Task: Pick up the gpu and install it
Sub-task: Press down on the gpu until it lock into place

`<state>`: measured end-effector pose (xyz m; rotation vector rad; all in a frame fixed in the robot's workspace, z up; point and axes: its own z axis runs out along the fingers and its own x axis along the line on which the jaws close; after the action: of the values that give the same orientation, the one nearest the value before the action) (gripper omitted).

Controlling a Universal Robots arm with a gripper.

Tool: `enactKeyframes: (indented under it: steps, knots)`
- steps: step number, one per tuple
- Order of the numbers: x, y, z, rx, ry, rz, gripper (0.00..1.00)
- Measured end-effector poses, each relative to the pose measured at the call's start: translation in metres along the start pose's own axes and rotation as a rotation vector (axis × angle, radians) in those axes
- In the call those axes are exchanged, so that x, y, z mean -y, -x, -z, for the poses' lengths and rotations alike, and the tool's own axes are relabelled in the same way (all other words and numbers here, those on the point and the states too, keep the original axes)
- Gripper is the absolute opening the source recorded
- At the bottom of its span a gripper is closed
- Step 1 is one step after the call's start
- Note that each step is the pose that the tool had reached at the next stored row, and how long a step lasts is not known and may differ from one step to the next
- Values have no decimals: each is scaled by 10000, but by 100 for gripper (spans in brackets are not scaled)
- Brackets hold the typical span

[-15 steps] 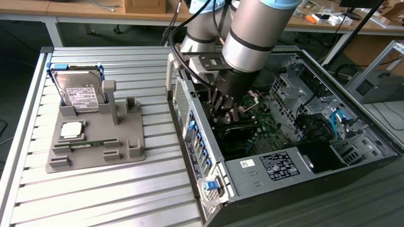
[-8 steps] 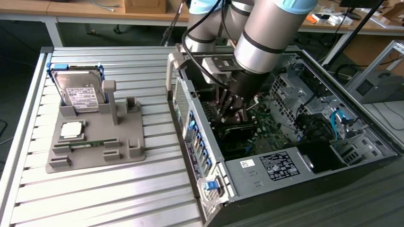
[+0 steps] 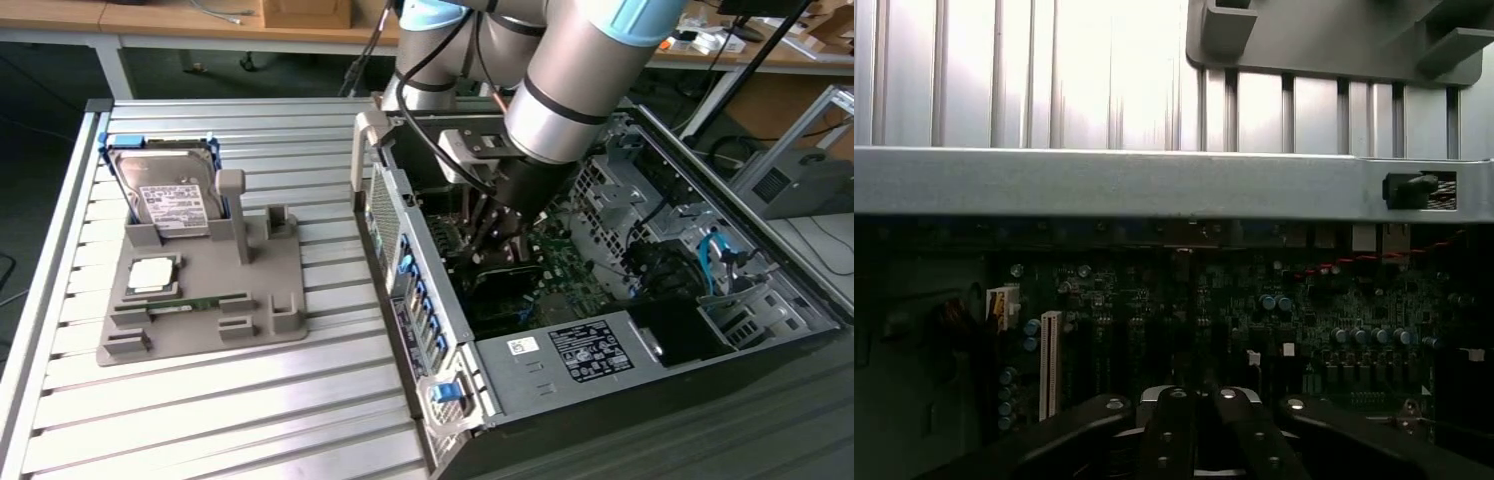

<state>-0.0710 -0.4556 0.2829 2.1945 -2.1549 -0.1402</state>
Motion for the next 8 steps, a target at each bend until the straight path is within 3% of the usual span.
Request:
enactKeyframes:
  steps: [8]
  knots:
    - [2, 0, -67, -1, 0, 11, 10]
